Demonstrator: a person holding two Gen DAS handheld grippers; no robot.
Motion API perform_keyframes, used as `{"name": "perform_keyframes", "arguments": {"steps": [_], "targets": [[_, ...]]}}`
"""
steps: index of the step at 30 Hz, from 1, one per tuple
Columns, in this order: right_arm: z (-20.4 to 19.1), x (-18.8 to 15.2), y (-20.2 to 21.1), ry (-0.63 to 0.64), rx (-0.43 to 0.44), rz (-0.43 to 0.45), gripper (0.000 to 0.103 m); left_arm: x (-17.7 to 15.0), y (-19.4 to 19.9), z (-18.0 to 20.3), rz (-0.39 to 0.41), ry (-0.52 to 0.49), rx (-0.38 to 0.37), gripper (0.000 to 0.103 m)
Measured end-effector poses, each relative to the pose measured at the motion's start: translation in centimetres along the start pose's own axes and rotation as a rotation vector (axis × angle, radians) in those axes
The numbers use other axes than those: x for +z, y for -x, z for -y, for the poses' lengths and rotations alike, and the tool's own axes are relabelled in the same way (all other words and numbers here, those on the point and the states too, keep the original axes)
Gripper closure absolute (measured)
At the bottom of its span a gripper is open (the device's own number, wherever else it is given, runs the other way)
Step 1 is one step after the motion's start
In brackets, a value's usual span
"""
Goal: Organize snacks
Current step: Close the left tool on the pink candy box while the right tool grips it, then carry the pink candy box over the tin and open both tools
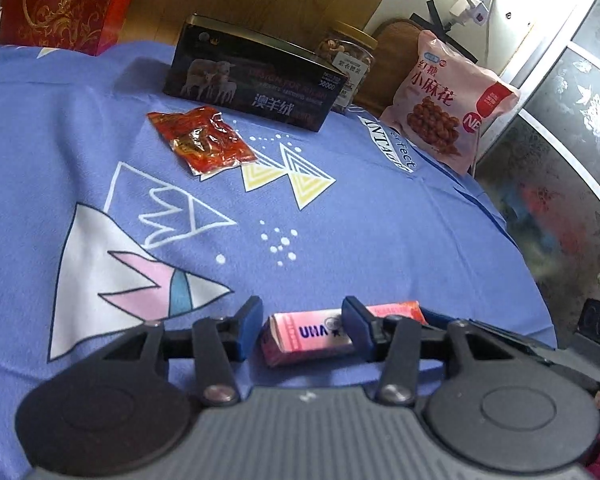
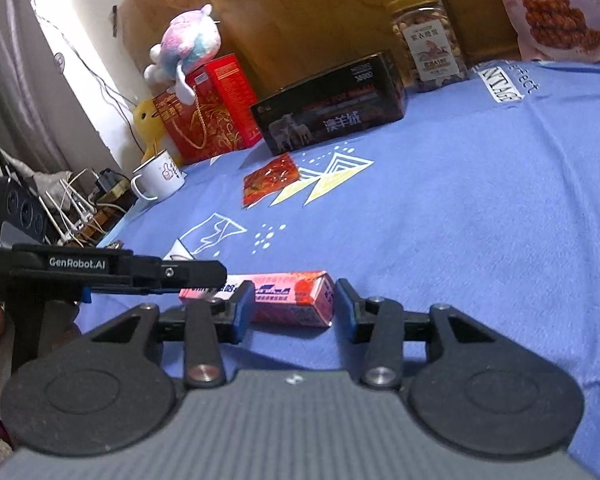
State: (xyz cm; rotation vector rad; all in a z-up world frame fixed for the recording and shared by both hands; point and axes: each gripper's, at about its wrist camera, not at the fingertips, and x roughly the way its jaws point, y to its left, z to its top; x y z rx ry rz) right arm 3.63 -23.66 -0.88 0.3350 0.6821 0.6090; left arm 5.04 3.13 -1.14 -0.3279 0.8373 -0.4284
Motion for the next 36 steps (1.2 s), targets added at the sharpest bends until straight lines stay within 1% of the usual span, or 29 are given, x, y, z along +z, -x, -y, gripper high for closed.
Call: {"name": "perform_keyframes", "arguments": {"steps": [6, 12, 16, 20, 22, 23, 25, 29, 32, 36], "targets": [[-0.4, -0.2, 0.1, 0.039, -0.011, 0.005, 0.055, 0.1, 0.6, -0.6, 0.002, 0.025, -0.009, 0.057], [-0.4, -0.4, 0.5, 0.078, -0.021, 0.017, 0.054, 0.3, 2.0, -2.1, 0.007, 0.077, -0.069, 0.057], [-0.8, -0.7, 0.5, 0.119, -0.018, 0.012, 0.051, -0.1, 2.2, -1.9, -0.006, 0.062, -0.093, 0.057], [-1.1, -0.9, 0.1, 0.155, -0.034, 0.008, 0.051, -0.6, 1.7, -1.0, -0.01, 0.024, -0.085, 0.058], [-1.4, -1.0, -0.1, 0.175, -0.038, 0.009, 0.049, -0.6, 1.2, -0.9, -0.017, 0.025, -0.085, 0.058], [-1.5, -1.0, -0.2, 0.19, -0.047, 0.01, 0.05, -0.7, 1.2, -0.8, -0.014, 0.017, -0.08, 0.059], [-2.1, -1.1, -0.3, 0.23, -0.084, 0.013, 0.054, -0.7, 1.2, -0.4, -0.013, -0.008, -0.069, 0.062], [-2.1, -0.5, -0.5, 0.229, -0.101, 0.032, 0.054, -0.3, 1.2, -0.4, -0.009, -0.007, -0.065, 0.062], [-2.6, 0.0, -0.7, 0.255, -0.111, 0.05, 0.054, 0.6, 1.4, -0.5, 0.015, -0.007, -0.058, 0.062], [-2.7, 0.9, -1.7, 0.265, -0.115, 0.046, 0.055, 2.4, 1.7, -0.9, 0.058, -0.009, -0.055, 0.062]]}}
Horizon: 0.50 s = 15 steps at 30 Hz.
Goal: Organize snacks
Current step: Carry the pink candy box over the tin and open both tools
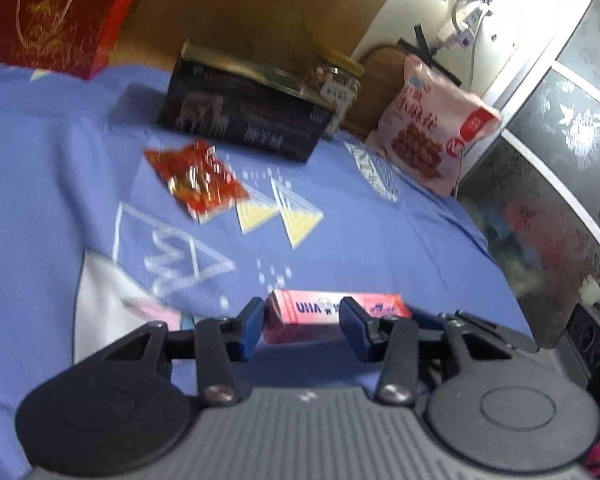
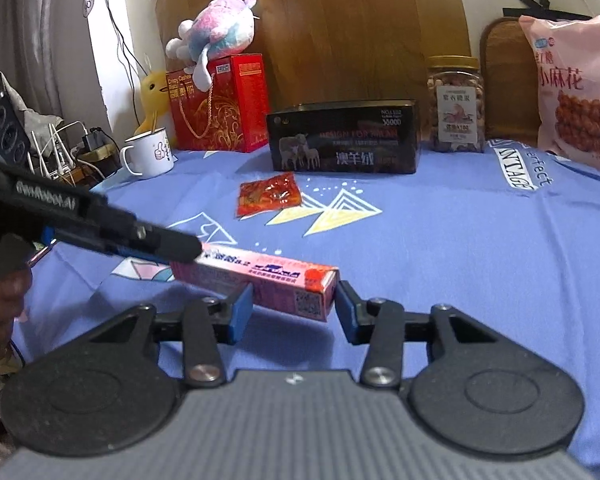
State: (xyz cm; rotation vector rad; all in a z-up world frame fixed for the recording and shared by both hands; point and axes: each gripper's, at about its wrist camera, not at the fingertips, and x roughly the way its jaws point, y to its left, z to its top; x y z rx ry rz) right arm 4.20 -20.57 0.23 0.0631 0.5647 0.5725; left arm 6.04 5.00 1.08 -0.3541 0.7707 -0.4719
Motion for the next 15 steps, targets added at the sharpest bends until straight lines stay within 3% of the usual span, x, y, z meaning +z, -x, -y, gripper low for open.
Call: {"name": "perform_keyframes", "arguments": {"steps": [7, 15], "targets": [[0.8, 3.1, -2.7, -0.022, -0.001, 0.015, 0.056, 4.8, -0.7, -0.3, 0.073, -0.037, 0.014, 0.062], [2.2, 8.3, -6.0, 0.012, -0.017, 0.118, 0.056, 11.3, -2.0, -0.5, 0.175, -0.091, 0.032, 0.062]]}}
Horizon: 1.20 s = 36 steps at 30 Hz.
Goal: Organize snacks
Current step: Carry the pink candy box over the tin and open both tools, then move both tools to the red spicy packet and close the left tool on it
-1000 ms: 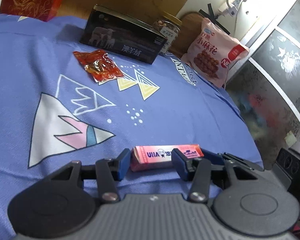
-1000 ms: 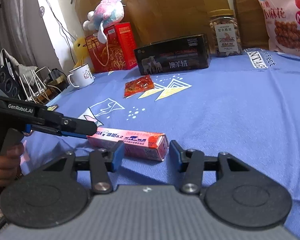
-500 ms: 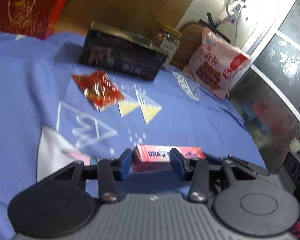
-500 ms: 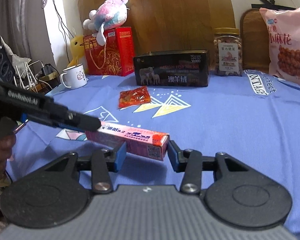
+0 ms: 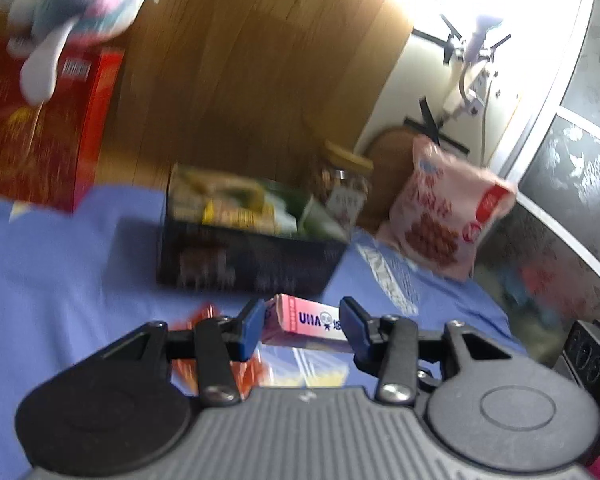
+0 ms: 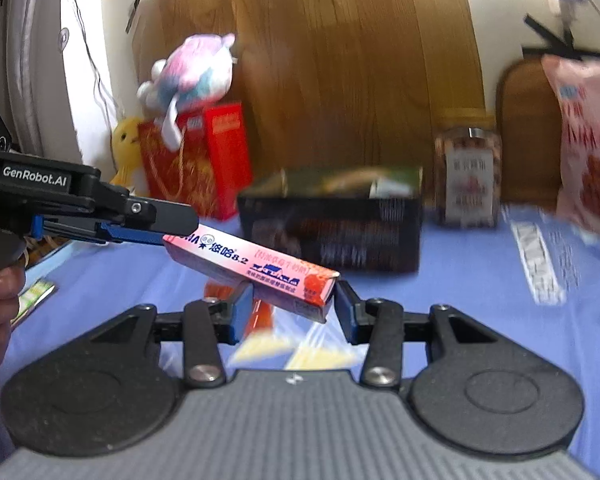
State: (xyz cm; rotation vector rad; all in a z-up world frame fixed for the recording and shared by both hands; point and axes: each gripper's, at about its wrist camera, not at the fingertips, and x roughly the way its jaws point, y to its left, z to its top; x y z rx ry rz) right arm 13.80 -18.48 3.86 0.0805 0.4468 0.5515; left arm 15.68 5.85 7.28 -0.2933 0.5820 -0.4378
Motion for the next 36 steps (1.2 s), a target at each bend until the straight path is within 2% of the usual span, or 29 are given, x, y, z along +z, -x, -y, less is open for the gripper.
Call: {"name": "perform_keyframes", "arguments": {"steps": [5, 9, 16, 21, 27, 32, 36], "targets": [[1.4, 3.3, -3.4, 0.037, -0.018, 0.056, 0.056, 4.1, -3.1, -0.8, 0.045, -0.036, 0.031, 0.062], [2.8, 5.7, -6.6, 0.08, -0.038, 0.078, 0.056, 6.6, -6.7, -2.4, 0.048, -0.026, 0.062, 0.062], [3.9, 6.9, -12.8, 0.122, -0.045, 0.01, 0.051, 7.6, -11.3, -5.5, 0.046, 0.042, 0.161, 0.056], [4.1, 6.0, -11.5, 0.099, -0.033, 0.06, 0.051, 6.9, -11.0, -5.5, 0.036, 0.039, 0.163, 0.056], [3.6, 4.1, -7.3, 0.065, 0.008, 0.087, 0.051, 5.2, -7.6, -4.1, 0.034, 0.022, 0.126, 0.056], [2.6, 1.2, -5.6, 0.008, 0.081, -0.023, 0.051, 1.7, -5.8, -4.3, -0.029, 0.035, 0.136, 0.056], [2.4, -0.2, -6.1, -0.108, 0.148, -0.129, 0.051, -0.6, -7.0, -6.0, -0.118, 0.069, 0.186, 0.056]]}}
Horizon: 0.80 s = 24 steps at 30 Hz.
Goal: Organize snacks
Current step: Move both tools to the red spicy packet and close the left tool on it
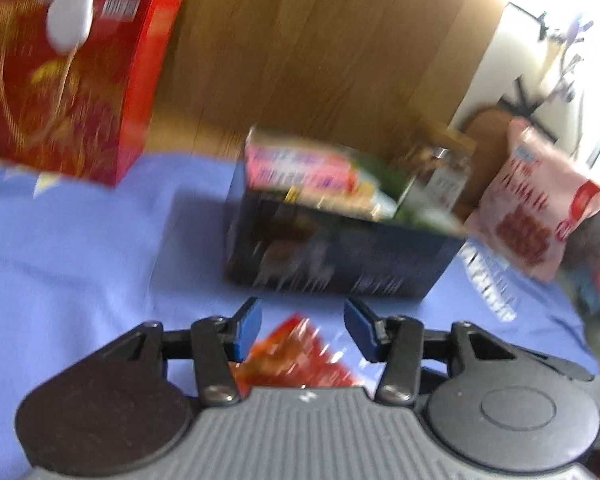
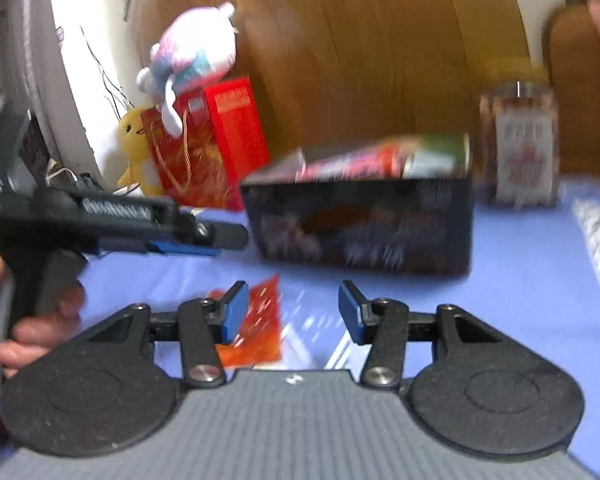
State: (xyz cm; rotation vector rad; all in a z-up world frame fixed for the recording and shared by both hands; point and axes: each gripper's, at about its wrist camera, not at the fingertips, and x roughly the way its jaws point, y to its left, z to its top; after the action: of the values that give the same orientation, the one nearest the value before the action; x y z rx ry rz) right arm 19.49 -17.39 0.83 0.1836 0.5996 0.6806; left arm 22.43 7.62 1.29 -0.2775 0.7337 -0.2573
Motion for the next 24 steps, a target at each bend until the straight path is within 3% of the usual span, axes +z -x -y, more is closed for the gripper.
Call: {"name": "perform_keyframes", "arguments": {"steps": [2, 7, 12, 17, 24], "targets": [[0.1, -0.4, -0.5, -0.064, 0.024, -0.043, 0.051, -0.5, -1.4, -0.7, -0.042, 0.01, 0.042, 0.055], [0.2, -2.0, -0.9, -0.164, 0.035, -0.099, 0.051, -2.4, -0.8, 0.9, -0.065, -0.043, 0.035, 0.054], [0.3, -3.0, 1.1, -0.193, 0.02, -0.066, 0.051, -5.9, 1.5, 4.0, -0.078, -0.1, 0.02, 0.055], [1.5, -4.3, 3.6, -0.273, 0.02, -0.04, 0.052, -7.2, 3.1, 4.0, -0.115, -0.002, -0.106, 0.055], [1.4, -2.6, 4.8, -0.194, -0.042, 0.005, 0.052, -5.4, 3.0, 1.0, -0.124, 0.186, -0.076, 0.055]]}}
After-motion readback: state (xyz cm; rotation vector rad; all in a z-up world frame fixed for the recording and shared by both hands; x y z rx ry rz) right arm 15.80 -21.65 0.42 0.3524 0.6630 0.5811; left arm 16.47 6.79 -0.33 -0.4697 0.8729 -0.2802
